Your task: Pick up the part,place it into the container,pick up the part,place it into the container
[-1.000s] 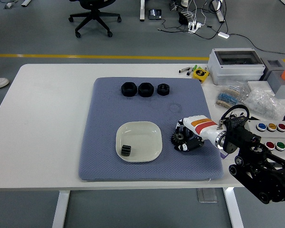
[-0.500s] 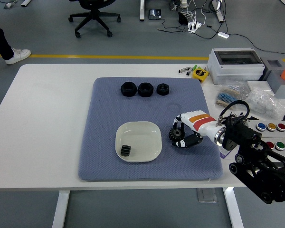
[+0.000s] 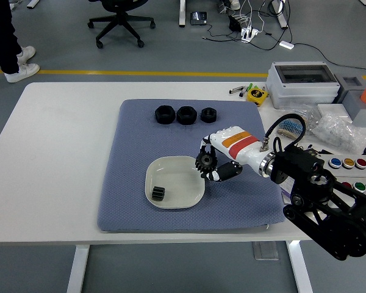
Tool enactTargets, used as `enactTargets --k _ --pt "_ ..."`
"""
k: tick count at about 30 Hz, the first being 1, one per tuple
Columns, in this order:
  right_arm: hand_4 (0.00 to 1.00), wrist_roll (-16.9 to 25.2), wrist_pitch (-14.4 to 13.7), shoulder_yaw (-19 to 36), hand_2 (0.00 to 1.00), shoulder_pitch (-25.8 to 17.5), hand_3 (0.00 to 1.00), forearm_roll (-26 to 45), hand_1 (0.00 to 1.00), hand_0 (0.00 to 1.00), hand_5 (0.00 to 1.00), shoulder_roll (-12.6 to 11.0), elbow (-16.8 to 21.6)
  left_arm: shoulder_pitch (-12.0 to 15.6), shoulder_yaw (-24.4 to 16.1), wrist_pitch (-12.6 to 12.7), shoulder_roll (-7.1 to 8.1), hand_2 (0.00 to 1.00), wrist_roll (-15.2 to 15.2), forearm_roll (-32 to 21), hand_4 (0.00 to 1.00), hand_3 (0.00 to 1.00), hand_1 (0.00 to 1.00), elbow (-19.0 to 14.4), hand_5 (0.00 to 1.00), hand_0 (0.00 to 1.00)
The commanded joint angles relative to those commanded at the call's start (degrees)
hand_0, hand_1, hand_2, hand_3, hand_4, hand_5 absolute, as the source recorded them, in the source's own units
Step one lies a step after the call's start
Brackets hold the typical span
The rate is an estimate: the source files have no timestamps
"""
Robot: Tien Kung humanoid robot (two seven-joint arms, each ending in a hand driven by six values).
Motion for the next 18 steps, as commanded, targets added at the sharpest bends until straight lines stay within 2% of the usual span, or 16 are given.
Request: enactTargets --k 11,18 --pt "0.481 -0.9 1.4 -1.6 0.184 1.8 0.312 -0.4 0.076 0.028 0.075 0.5 -1.5 -0.3 0.7 0.1 0.13 0.556 -0.4 -0.8 0.998 0.466 0.526 0.0 0.795 0.38" --pt "0.477 -1.2 1.4 -4.9 0.2 4.0 0.333 0.0 0.088 0.038 0.075 1.9 -3.7 -0.4 1.7 0.0 0.31 0.554 -0.5 -1.8 0.998 0.467 0.525 0.0 0.792 0.376"
